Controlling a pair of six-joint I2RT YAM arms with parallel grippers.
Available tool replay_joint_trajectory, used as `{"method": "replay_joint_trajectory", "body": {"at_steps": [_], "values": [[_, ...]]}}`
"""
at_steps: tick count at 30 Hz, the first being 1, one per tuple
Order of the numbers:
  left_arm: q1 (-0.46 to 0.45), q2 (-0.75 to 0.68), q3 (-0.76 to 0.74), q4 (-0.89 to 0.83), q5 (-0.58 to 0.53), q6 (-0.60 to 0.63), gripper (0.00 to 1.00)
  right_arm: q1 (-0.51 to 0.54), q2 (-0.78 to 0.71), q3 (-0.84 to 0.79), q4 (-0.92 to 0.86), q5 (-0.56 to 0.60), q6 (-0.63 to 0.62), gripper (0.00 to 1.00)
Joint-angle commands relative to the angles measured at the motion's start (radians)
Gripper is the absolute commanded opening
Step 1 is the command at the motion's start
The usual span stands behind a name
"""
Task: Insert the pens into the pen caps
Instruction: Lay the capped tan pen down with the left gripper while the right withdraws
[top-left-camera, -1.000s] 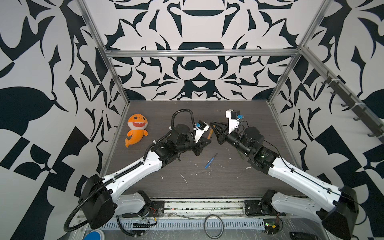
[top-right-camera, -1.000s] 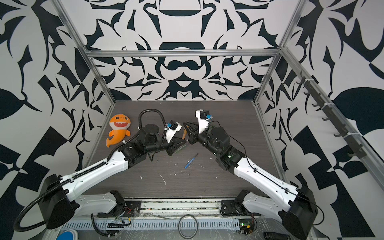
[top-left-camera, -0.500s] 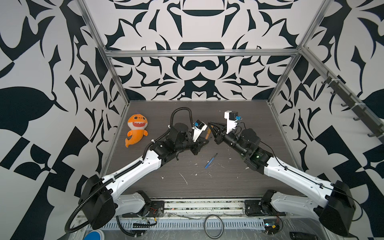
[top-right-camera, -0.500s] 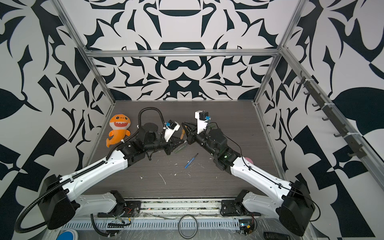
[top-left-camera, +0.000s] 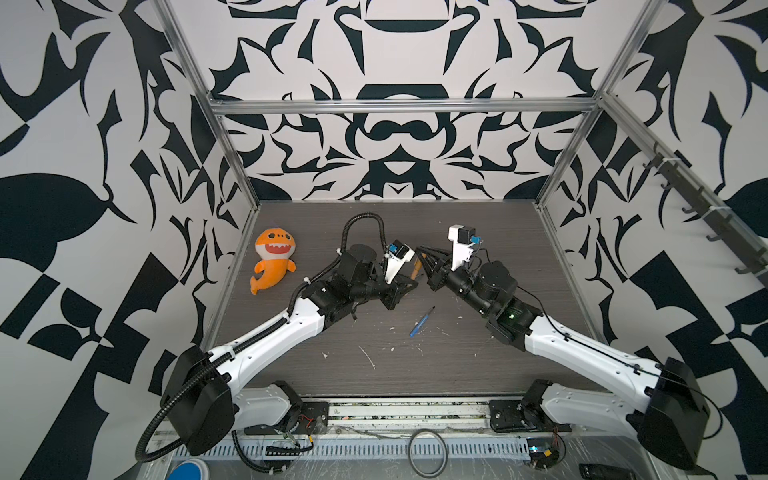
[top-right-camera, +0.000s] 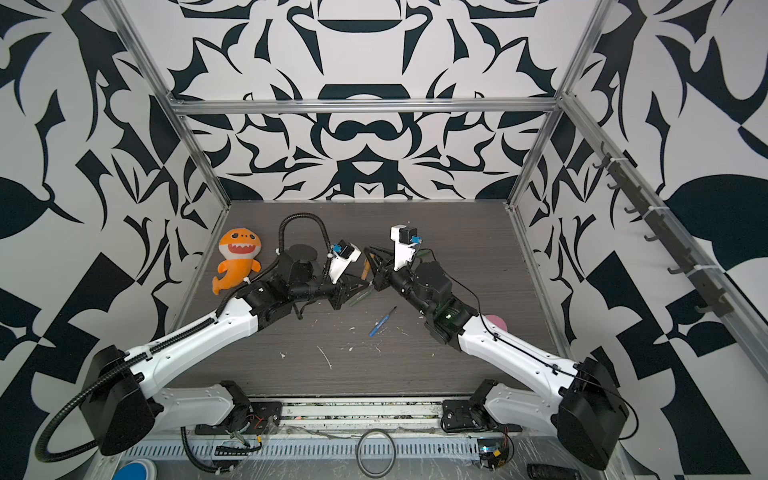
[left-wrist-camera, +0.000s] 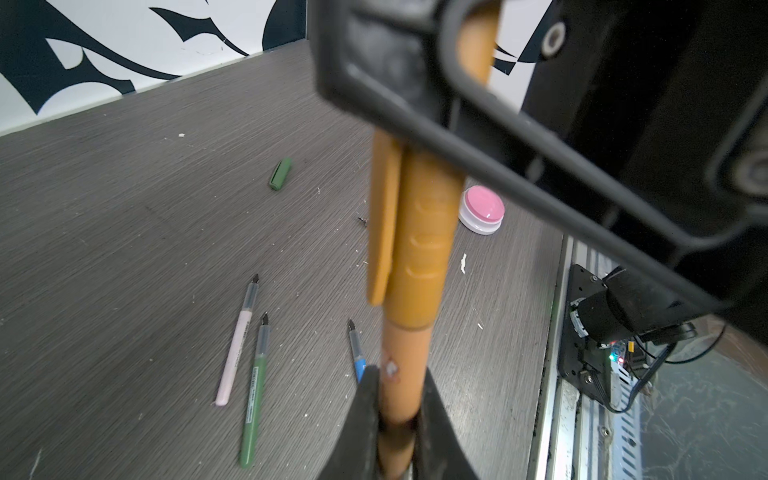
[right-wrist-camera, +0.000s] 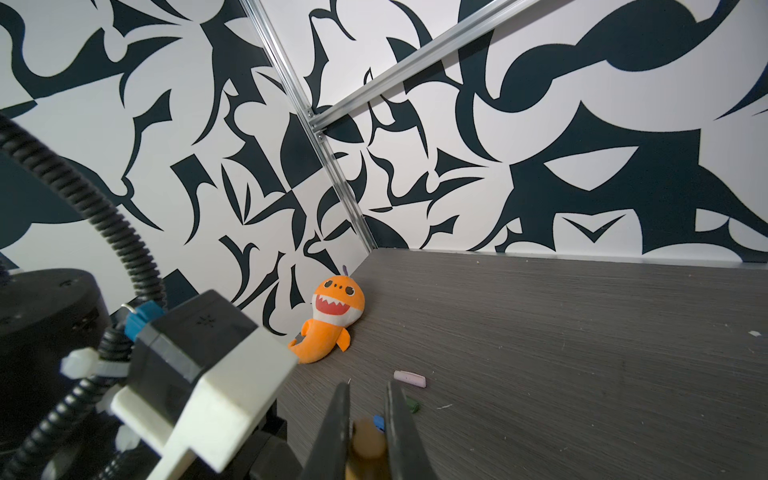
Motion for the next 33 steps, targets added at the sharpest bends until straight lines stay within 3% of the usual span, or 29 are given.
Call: {"method": "replay_joint_trajectory", "body": {"at_steps": [1, 7, 11, 17, 20, 26, 33], "values": [[0.060, -0.078, 0.095, 0.464, -0.039, -0.095, 0.00, 0.060, 0.036, -0.027, -0.522, -0.106, -0.029, 0.00], [0.055, -0.117, -0.068, 0.317, 0.028, -0.084, 0.01, 0.059, 0.035, 0.185, -0.523, -0.011, -0.023, 0.10], [0.053, -0.159, -0.173, 0.261, 0.045, -0.113, 0.02, 0.056, 0.030, 0.320, -0.521, 0.015, -0.047, 0.27], [0.053, -0.229, -0.313, 0.221, -0.023, -0.180, 0.03, 0.053, -0.045, 0.392, -0.555, 0.115, -0.108, 0.38], [0.054, -0.262, -0.335, 0.156, -0.143, -0.203, 0.05, 0.054, -0.104, 0.345, -0.579, 0.159, -0.111, 0.38], [0.065, -0.203, -0.250, 0.052, -0.353, -0.242, 0.10, 0.051, -0.167, 0.168, -0.637, 0.322, -0.059, 0.38], [0.179, 0.149, 0.024, -0.148, -0.316, -0.268, 0.14, 0.041, -0.202, 0.044, -0.684, 0.410, -0.044, 0.39]]}}
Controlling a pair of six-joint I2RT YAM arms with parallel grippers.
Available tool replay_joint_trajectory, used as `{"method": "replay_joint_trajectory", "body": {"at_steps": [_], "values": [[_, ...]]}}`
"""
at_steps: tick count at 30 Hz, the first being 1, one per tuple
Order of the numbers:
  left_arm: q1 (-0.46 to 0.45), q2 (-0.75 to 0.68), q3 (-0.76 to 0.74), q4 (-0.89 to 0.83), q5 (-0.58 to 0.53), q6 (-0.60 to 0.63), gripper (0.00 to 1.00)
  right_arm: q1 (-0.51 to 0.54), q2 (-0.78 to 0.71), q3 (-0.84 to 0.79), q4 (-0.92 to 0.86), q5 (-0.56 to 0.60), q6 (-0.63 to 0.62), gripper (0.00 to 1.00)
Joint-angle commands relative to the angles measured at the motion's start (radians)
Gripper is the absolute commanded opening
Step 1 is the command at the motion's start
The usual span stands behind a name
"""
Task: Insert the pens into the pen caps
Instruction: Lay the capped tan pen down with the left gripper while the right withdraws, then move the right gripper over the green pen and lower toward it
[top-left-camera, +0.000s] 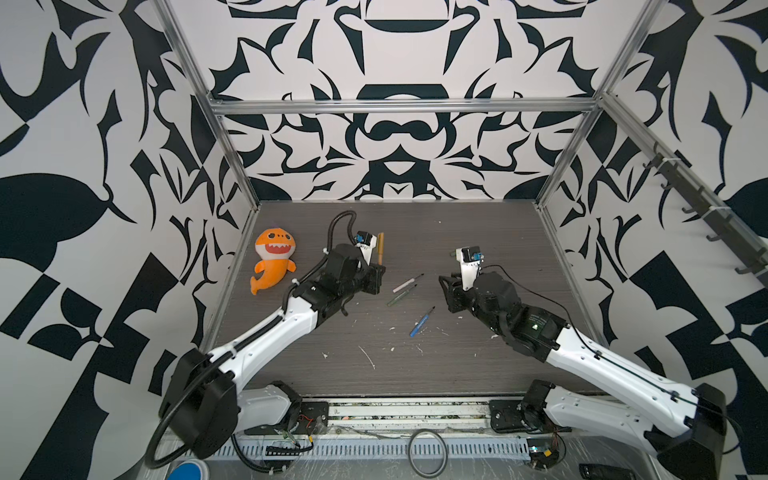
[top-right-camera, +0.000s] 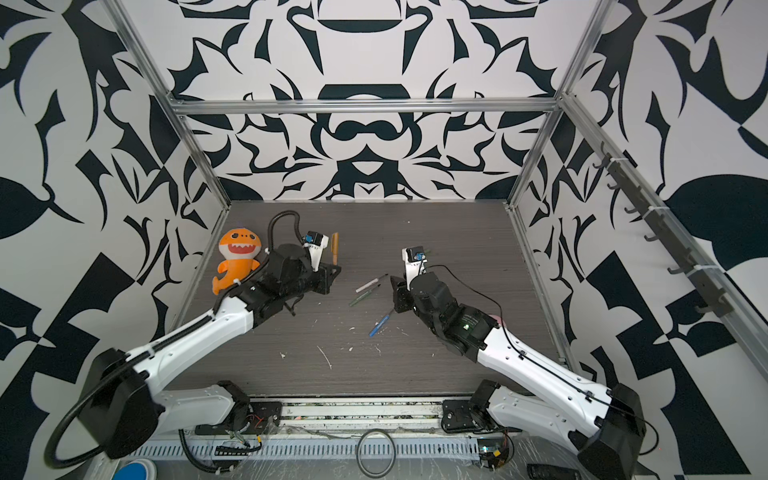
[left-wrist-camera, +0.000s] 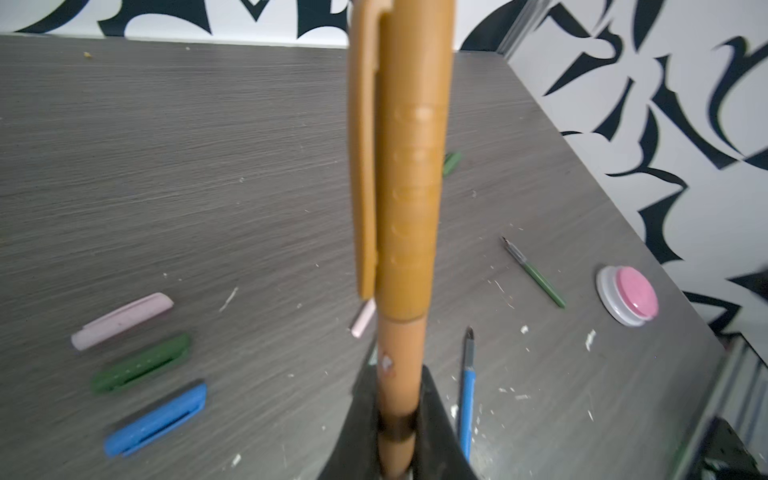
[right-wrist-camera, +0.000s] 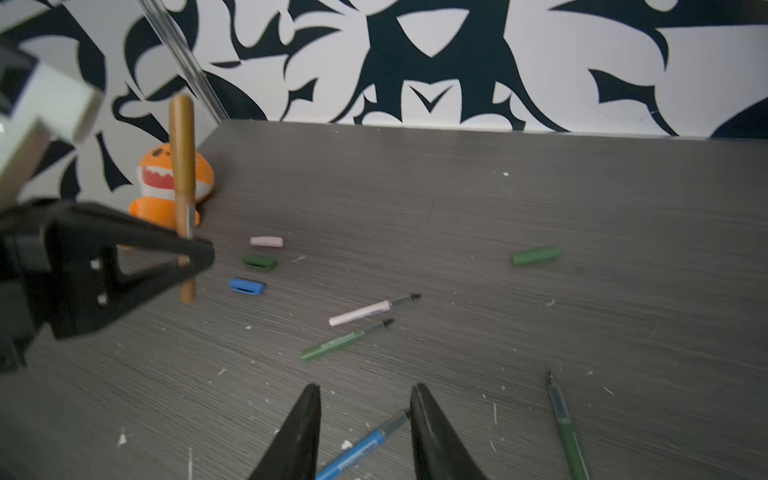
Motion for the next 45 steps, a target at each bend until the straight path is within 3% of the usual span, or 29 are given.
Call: {"method": "replay_joint_trajectory", "body": {"at_steps": [1, 9, 12, 19, 35, 41, 45], "values": [[0.050, 0.160, 0.104, -0.128, -0.011, -0.032, 0.14, -0.007, -0.022, -0.010, -0.018, 0.101, 0.013, 0.39], [0.076, 0.616, 0.515, -0.397, 0.035, 0.049, 0.12, -0.033, -0.027, -0.055, -0.063, 0.174, 0.056, 0.44], [0.077, 0.737, 0.634, -0.476, 0.033, 0.088, 0.12, -0.047, -0.018, -0.057, -0.091, 0.197, 0.079, 0.44], [0.092, 0.898, 0.796, -0.605, 0.051, 0.140, 0.14, -0.083, -0.019, -0.083, -0.081, 0.113, 0.103, 0.44], [0.108, 0.903, 0.855, -0.684, 0.077, 0.171, 0.27, -0.111, -0.007, -0.048, -0.100, 0.042, 0.104, 0.44], [0.108, 0.767, 0.854, -0.692, 0.104, 0.179, 0.36, -0.111, 0.002, 0.014, -0.158, 0.038, 0.078, 0.43], [0.105, 0.604, 0.797, -0.652, 0.122, 0.167, 0.41, -0.112, 0.006, 0.056, -0.227, 0.056, 0.073, 0.42]]}}
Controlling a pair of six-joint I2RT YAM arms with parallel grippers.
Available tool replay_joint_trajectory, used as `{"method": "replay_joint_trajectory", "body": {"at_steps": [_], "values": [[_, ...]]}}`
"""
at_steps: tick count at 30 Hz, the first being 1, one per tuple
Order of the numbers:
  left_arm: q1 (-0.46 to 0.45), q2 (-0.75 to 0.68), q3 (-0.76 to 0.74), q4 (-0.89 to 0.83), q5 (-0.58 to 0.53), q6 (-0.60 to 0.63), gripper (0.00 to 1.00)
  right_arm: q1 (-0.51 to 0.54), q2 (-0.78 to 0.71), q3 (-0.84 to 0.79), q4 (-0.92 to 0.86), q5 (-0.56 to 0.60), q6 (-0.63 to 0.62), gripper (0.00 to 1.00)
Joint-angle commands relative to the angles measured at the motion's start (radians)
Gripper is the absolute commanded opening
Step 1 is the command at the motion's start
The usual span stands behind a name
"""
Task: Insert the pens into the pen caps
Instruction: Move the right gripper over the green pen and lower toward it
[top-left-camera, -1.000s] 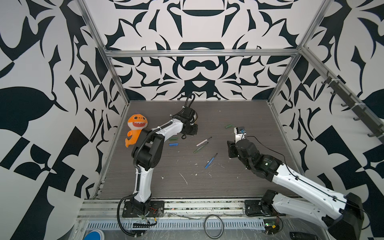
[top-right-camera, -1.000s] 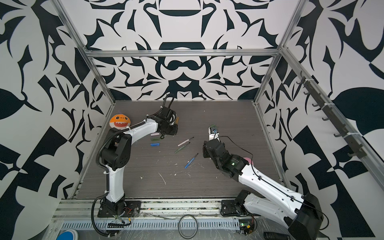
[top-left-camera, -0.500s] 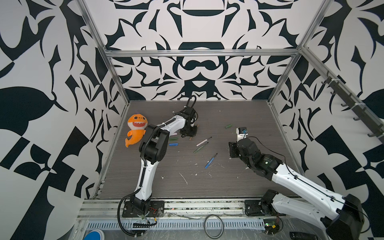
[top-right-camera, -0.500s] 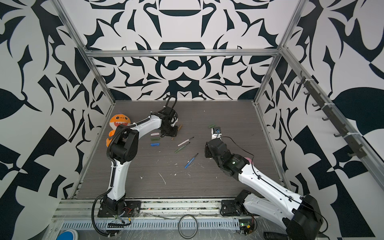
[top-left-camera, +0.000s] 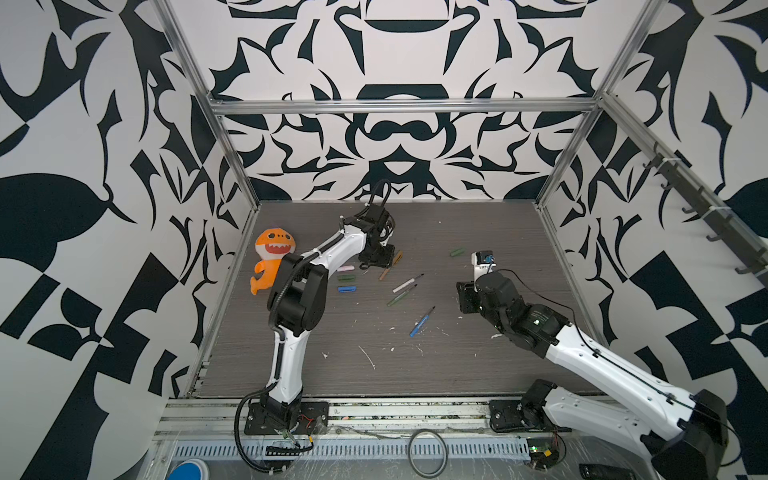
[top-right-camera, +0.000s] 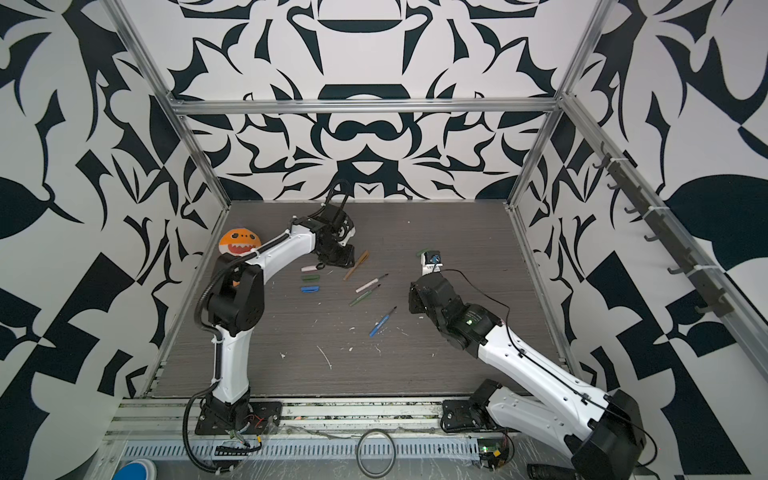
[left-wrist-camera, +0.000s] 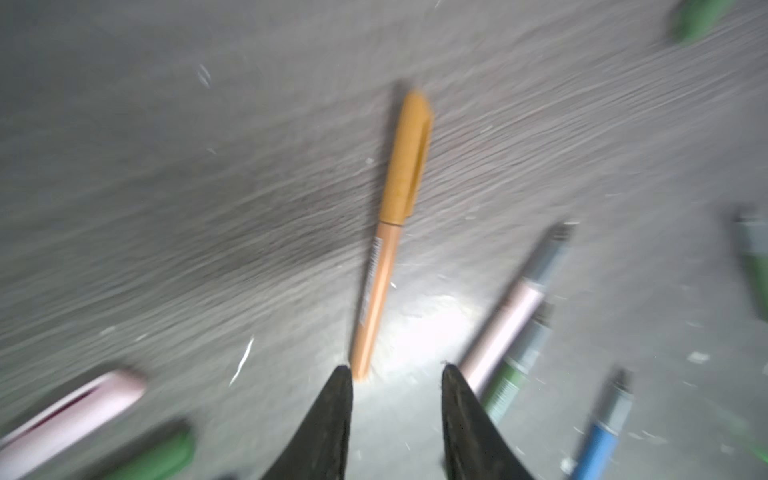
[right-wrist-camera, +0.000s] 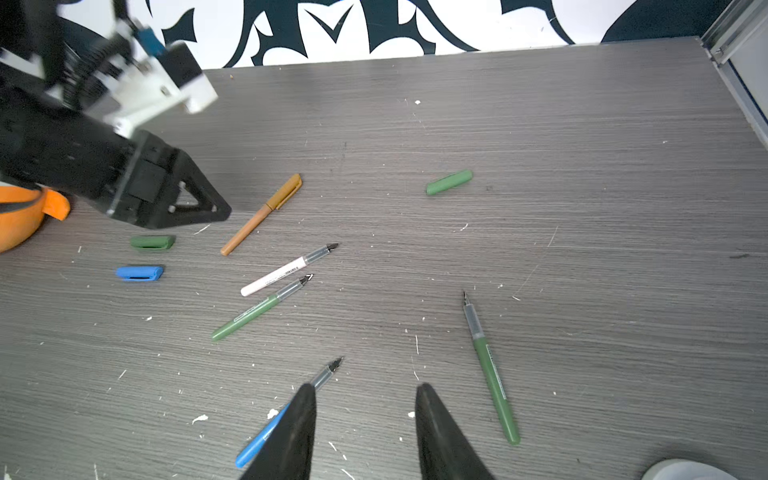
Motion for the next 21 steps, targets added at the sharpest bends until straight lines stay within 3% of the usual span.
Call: {"method": "replay_joint_trajectory", "body": {"at_steps": [1, 8, 12, 17, 21], "values": [[-0.001, -0.208, -0.050, 0.028, 0.046, -0.007, 0.41, -0.004, 0.009, 0.072, -0.076, 0.023, -0.014, 0.42], [-0.032, -0.549, -0.389, 0.441, 0.177, -0.032, 0.41, -0.010, 0.065, 0.130, -0.260, 0.003, -0.001, 0.15], [-0.039, -0.612, -0.507, 0.616, 0.186, -0.047, 0.41, -0.029, 0.127, 0.163, -0.333, -0.040, -0.031, 0.07], [-0.039, -0.609, -0.562, 0.709, 0.176, -0.132, 0.41, -0.076, 0.223, 0.197, -0.342, -0.057, -0.102, 0.14], [-0.039, -0.635, -0.583, 0.733, 0.273, -0.200, 0.41, -0.195, 0.305, 0.222, -0.341, -0.176, -0.154, 0.22]]}}
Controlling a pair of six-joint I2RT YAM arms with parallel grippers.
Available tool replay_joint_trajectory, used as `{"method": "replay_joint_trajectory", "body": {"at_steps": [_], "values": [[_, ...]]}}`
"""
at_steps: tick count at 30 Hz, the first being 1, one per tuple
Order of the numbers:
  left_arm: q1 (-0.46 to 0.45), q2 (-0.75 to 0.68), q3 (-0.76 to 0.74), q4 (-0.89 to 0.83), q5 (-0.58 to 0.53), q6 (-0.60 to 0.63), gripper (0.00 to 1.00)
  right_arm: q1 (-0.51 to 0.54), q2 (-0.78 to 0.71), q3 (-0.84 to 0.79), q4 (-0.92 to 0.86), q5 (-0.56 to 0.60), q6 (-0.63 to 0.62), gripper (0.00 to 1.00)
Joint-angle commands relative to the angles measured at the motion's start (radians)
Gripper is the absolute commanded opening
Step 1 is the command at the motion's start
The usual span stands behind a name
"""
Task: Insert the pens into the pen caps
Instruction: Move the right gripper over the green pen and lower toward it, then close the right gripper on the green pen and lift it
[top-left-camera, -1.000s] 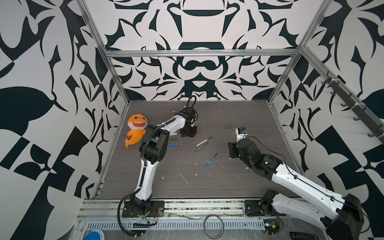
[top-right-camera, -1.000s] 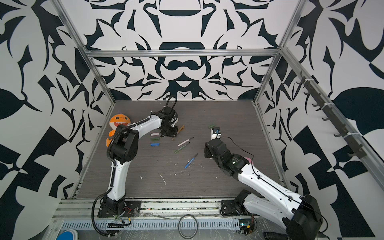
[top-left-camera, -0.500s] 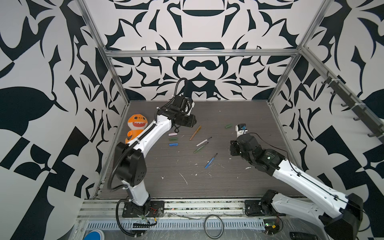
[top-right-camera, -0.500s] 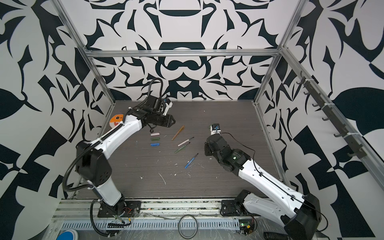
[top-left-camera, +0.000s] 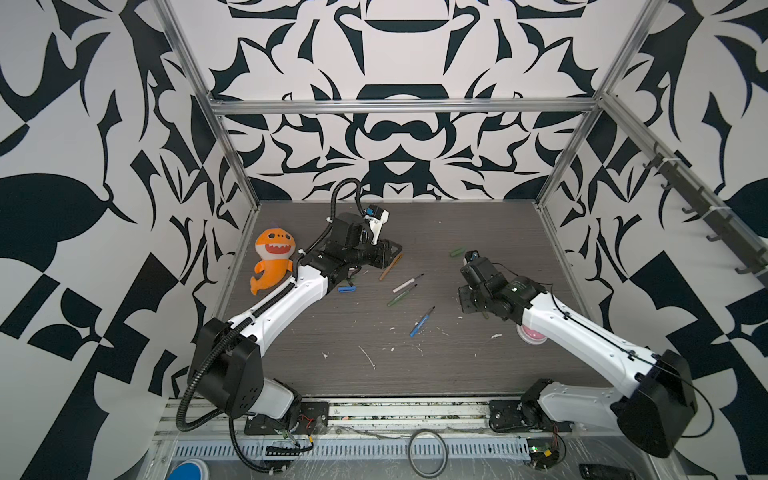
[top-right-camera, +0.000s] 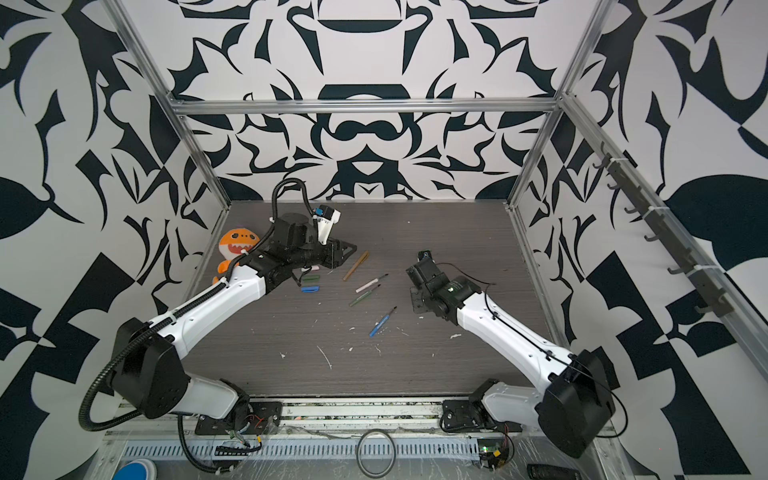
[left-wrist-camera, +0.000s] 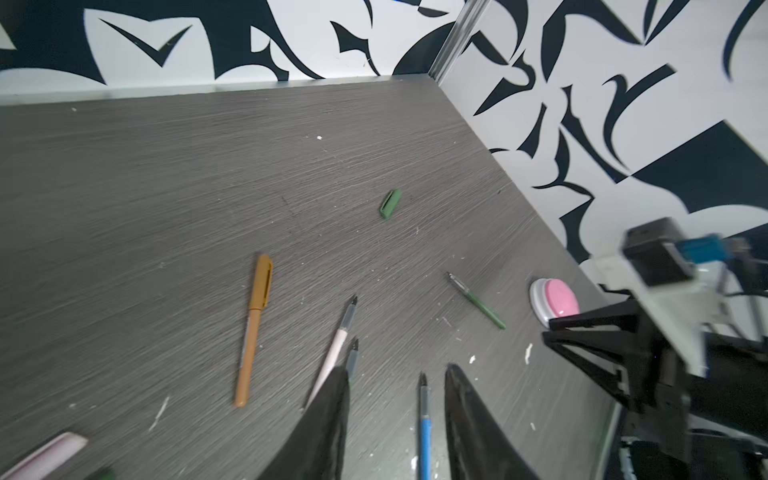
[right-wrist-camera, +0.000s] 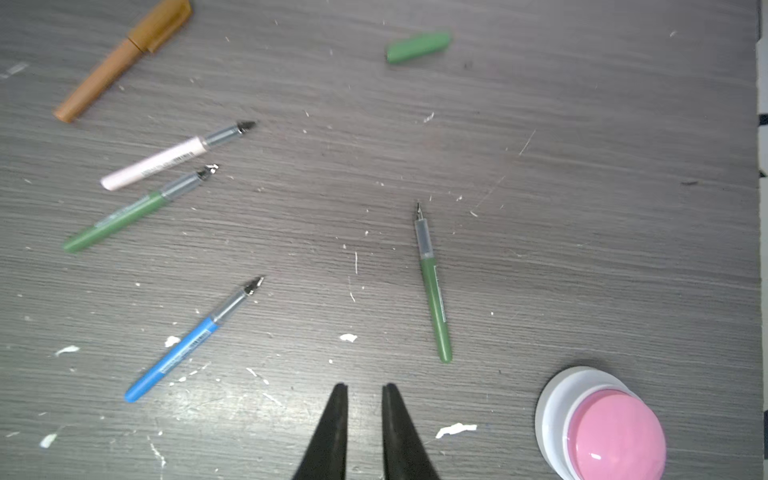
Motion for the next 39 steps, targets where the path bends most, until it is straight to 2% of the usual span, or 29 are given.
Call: {"method": "replay_joint_trajectory", "body": {"at_steps": [1, 6, 11, 17, 25, 33, 39], "values": [[0.002, -0.042, -0.035, 0.131, 0.095, -0.094, 0.41, -0.096, 0.047, 0.059, -0.022, -0.137, -0.069, 0.22], [0.002, -0.095, -0.116, 0.284, 0.151, -0.195, 0.43, -0.196, 0.130, 0.095, -0.040, -0.165, -0.098, 0.32], [0.004, -0.103, -0.135, 0.287, 0.175, -0.217, 0.43, -0.237, 0.185, 0.084, -0.022, -0.116, -0.068, 0.37], [0.004, -0.129, -0.138, 0.286, 0.193, -0.225, 0.44, -0.258, 0.287, 0.116, 0.022, -0.142, -0.060, 0.43], [0.003, -0.155, -0.144, 0.296, 0.202, -0.224, 0.44, -0.275, 0.482, 0.221, -0.013, -0.169, -0.135, 0.34], [0.004, -0.162, -0.147, 0.292, 0.204, -0.205, 0.45, -0.293, 0.528, 0.207, -0.004, -0.127, -0.131, 0.34], [0.004, -0.161, -0.145, 0.294, 0.211, -0.205, 0.45, -0.298, 0.548, 0.201, 0.005, -0.135, -0.118, 0.24]]}}
